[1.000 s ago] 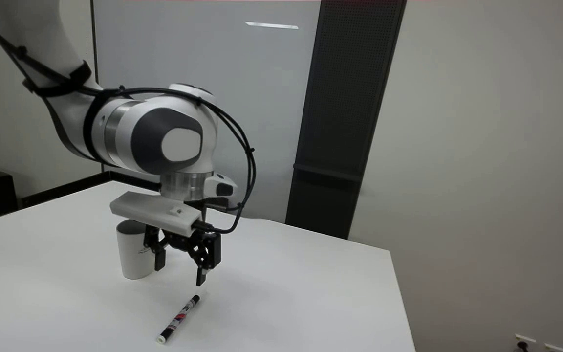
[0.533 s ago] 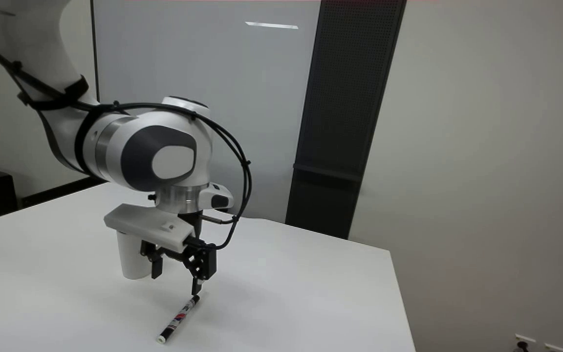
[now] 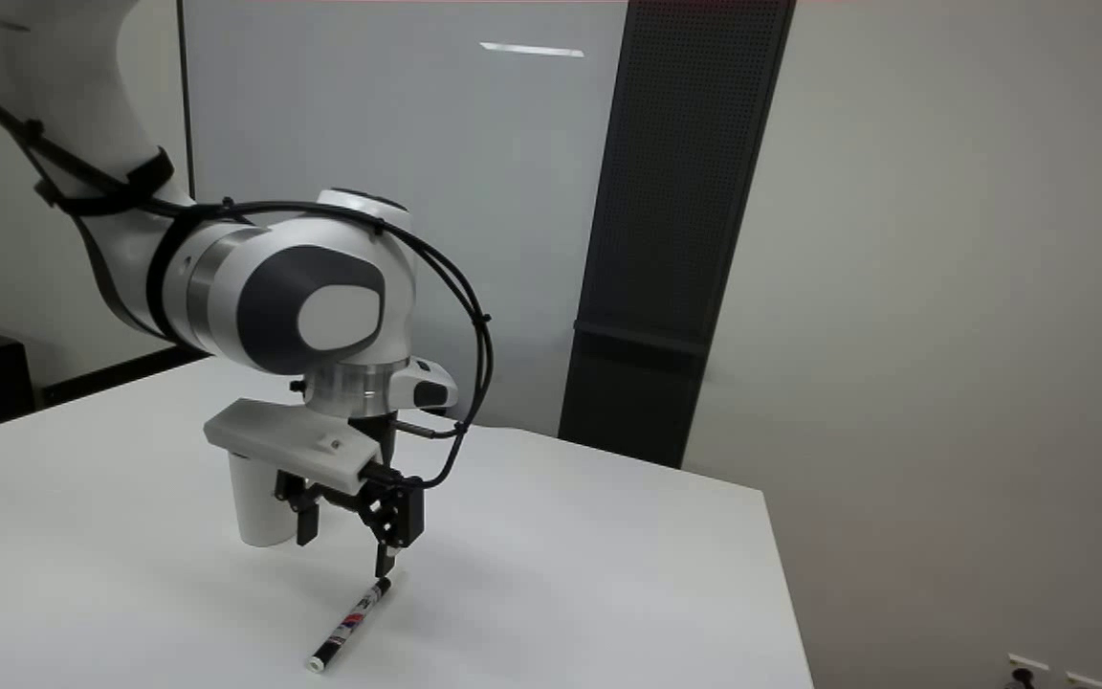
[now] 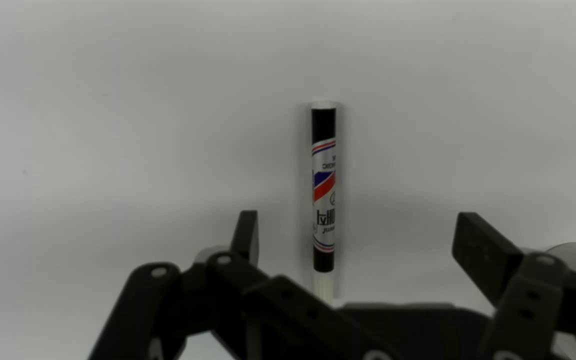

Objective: Put the pen inside the mug cup

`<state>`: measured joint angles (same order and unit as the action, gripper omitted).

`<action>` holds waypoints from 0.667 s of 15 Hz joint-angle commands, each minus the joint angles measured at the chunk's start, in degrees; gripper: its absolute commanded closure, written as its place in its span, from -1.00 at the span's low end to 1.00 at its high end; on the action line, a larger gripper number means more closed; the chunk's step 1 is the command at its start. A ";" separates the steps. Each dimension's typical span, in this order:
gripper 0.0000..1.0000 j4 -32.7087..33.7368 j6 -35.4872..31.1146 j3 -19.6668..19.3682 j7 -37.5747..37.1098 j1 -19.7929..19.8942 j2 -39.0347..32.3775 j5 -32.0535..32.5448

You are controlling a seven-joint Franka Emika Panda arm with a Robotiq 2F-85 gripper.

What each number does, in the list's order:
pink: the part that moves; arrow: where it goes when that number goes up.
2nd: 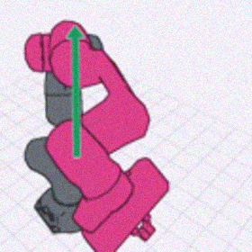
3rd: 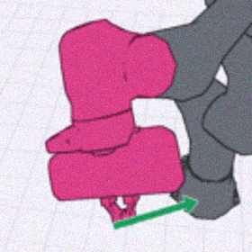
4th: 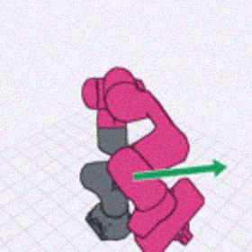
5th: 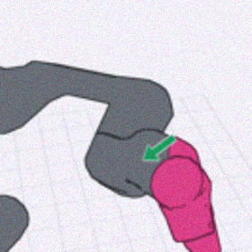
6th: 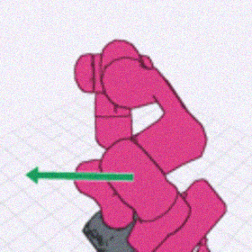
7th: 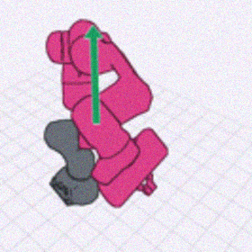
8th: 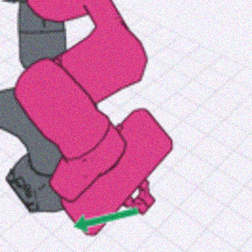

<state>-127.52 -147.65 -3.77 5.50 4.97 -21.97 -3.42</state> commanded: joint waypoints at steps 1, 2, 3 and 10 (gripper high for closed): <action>-1.00 -0.13 -0.19 0.43 0.32 0.44 -0.09 0.76; -1.00 -0.41 -0.58 0.31 0.48 0.36 -0.18 1.18; -1.00 -0.83 -1.29 0.18 0.52 0.26 -0.34 1.55; -1.00 -5.28 -7.53 0.07 0.01 1.06 -0.79 1.00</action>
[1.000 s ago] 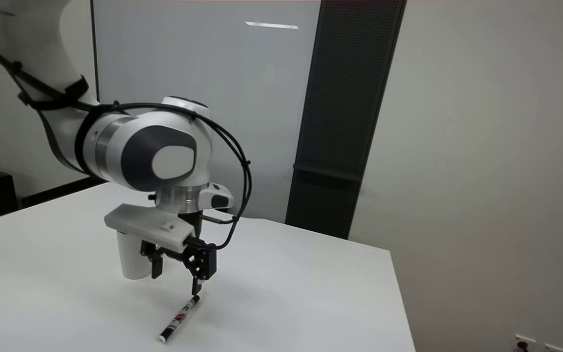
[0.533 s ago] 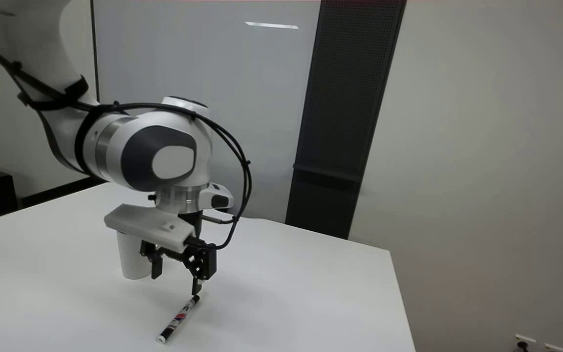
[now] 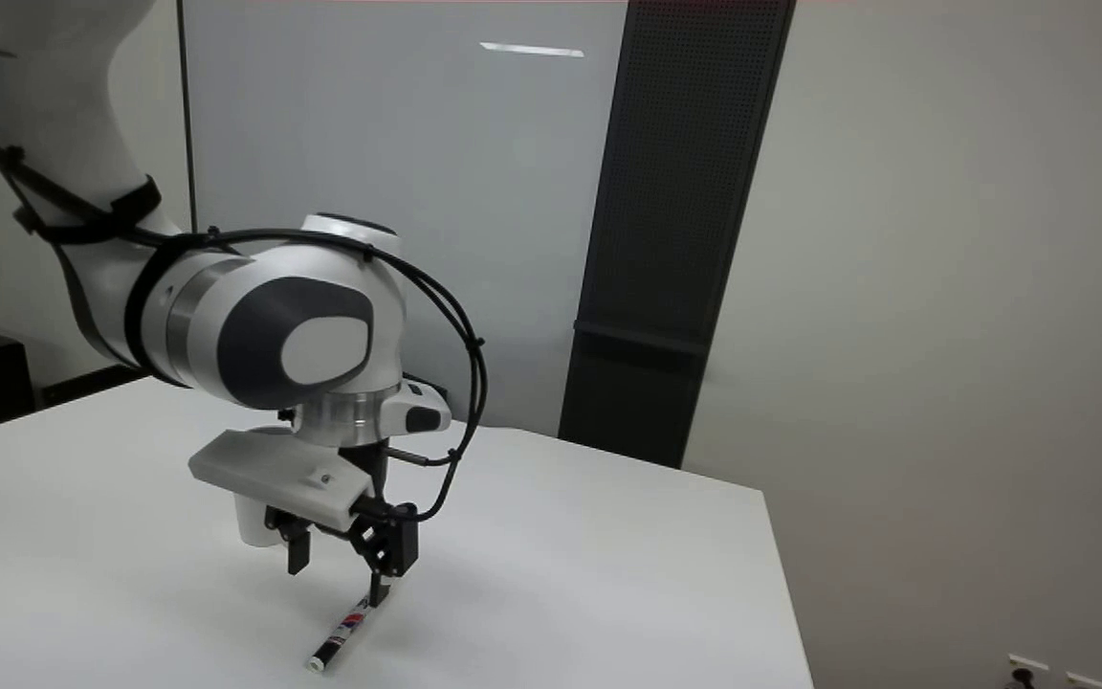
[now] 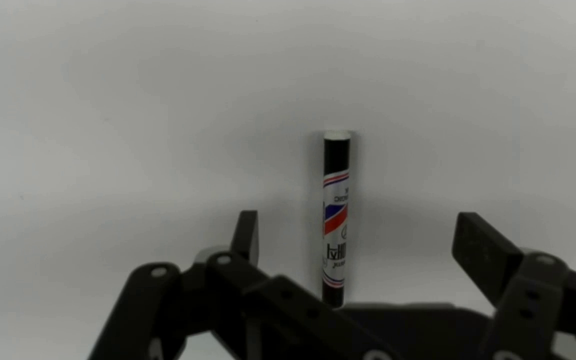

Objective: Put the pen inside the mug cup

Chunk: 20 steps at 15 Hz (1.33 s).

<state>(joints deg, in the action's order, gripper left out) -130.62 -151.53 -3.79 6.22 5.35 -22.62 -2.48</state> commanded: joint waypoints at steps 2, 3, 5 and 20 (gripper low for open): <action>-1.00 -3.41 -6.11 0.74 0.36 1.62 -0.66 -0.78; -1.00 -3.80 -7.27 0.70 0.37 1.74 -1.08 -0.62; -1.00 -4.18 -9.46 0.71 0.35 2.01 -2.22 -0.41; -0.39 -0.90 -15.86 5.60 3.68 5.95 -9.26 -1.40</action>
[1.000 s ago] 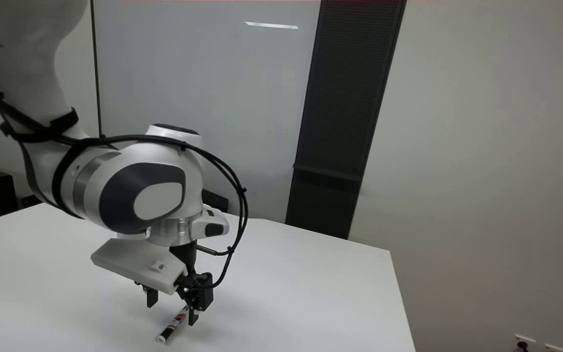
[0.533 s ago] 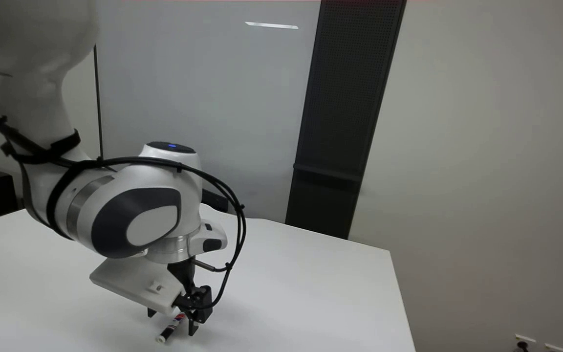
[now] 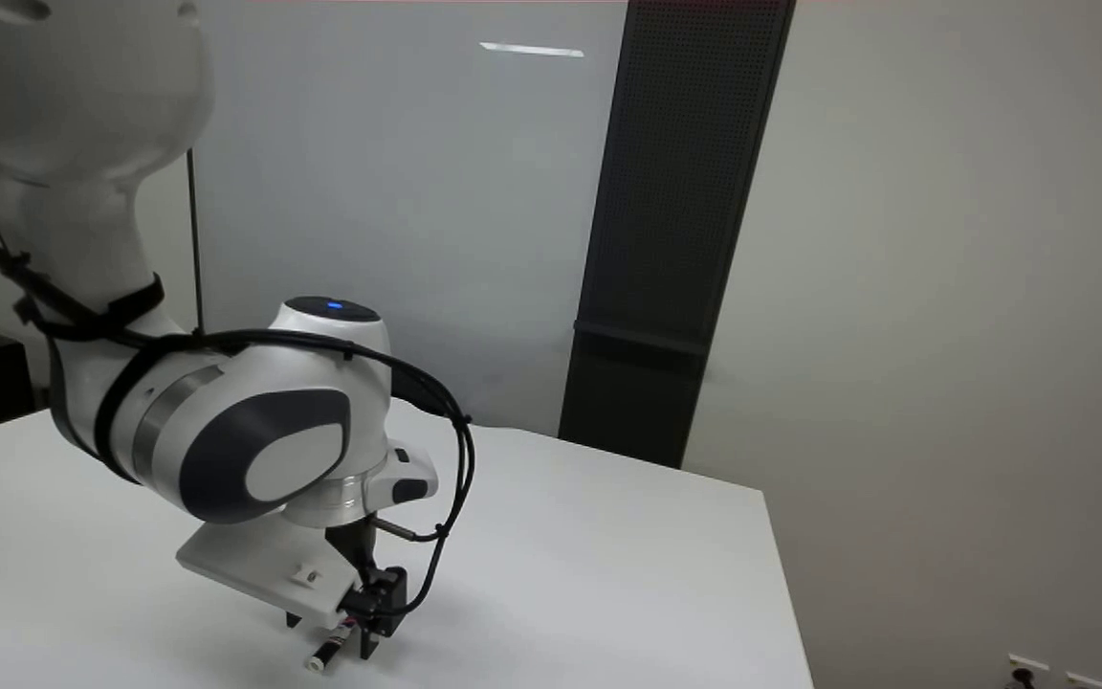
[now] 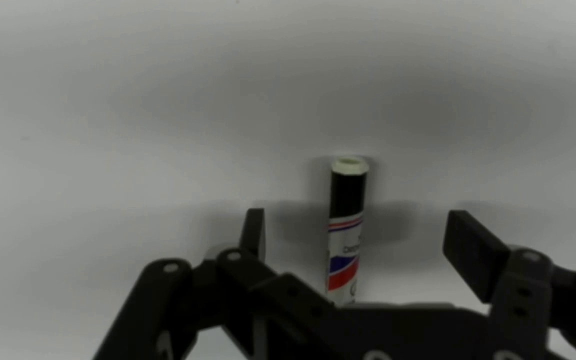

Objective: Put the pen inside the mug cup

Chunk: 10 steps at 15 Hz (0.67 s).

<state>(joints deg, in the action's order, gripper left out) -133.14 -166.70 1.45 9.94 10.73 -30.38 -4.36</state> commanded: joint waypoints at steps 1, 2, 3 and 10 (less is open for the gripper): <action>-0.24 1.85 -0.69 0.21 -0.13 0.44 -1.72 0.58; -0.11 2.09 -0.61 -0.11 -0.43 0.14 -1.93 0.72; 0.00 2.31 -0.55 -0.64 -0.93 -0.35 -2.15 0.94; 0.84 4.06 2.39 -5.67 -4.98 -3.17 -2.01 1.94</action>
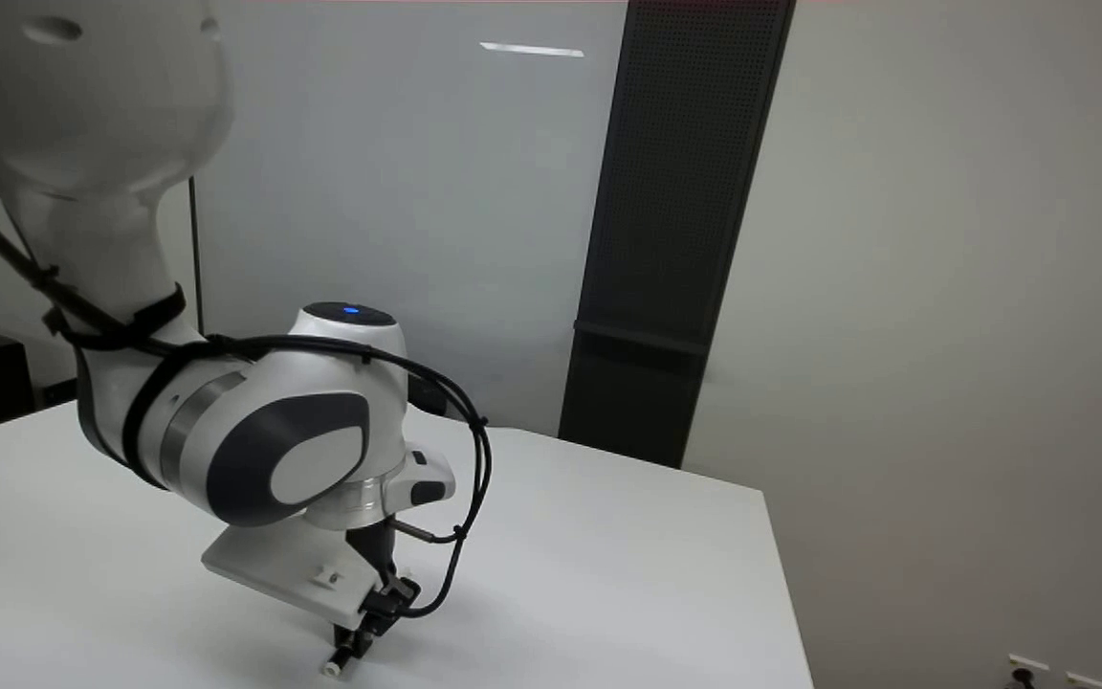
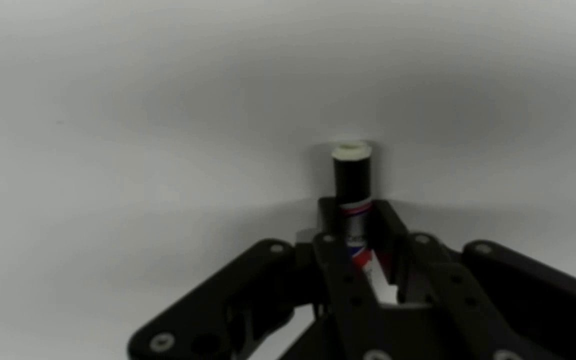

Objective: Put the pen inside the mug cup

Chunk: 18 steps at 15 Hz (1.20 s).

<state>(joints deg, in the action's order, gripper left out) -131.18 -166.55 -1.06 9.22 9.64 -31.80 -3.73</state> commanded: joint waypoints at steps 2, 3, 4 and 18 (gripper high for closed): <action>0.86 3.27 5.04 -4.48 -6.24 -1.99 -0.10 0.63; 0.86 3.93 5.84 -5.72 -8.16 -2.54 -0.03 0.41; 0.86 5.10 8.73 -6.76 -10.30 -2.83 0.36 0.03; 0.86 28.61 57.59 -8.37 -33.11 -1.27 6.32 -10.26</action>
<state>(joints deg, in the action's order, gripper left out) -109.28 -119.97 -10.01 -20.31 6.82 -24.90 -10.44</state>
